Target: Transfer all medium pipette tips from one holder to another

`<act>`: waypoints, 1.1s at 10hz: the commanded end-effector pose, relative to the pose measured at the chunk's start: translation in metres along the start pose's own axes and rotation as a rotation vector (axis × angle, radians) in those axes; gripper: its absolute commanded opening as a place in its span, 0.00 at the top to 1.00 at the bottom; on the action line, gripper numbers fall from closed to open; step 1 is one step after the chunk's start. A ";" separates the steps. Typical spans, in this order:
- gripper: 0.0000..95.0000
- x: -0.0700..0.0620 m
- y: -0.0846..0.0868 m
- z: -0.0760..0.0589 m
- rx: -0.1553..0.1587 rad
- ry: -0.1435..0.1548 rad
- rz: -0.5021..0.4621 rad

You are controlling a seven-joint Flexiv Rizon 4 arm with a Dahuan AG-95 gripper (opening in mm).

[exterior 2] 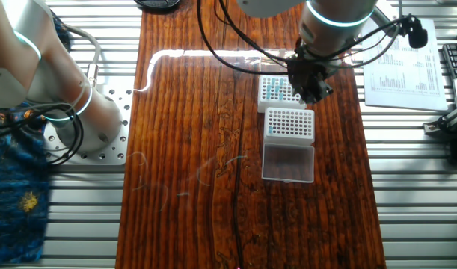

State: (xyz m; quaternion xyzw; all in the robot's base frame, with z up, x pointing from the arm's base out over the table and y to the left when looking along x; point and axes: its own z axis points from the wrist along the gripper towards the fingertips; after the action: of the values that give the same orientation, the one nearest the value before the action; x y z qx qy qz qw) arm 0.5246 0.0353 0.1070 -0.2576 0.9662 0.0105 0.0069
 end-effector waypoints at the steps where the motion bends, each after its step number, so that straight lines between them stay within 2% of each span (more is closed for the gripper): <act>1: 0.80 -0.005 0.007 0.007 0.001 0.008 0.027; 3: 0.80 -0.003 0.010 0.010 -0.010 0.033 0.039; 5: 0.80 0.000 0.011 0.014 -0.017 0.044 0.047; 11: 0.80 0.010 0.021 0.020 -0.019 0.050 0.049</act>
State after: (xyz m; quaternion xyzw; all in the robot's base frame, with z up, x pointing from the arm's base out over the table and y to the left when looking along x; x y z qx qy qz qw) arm 0.5053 0.0489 0.0870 -0.2348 0.9717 0.0136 -0.0202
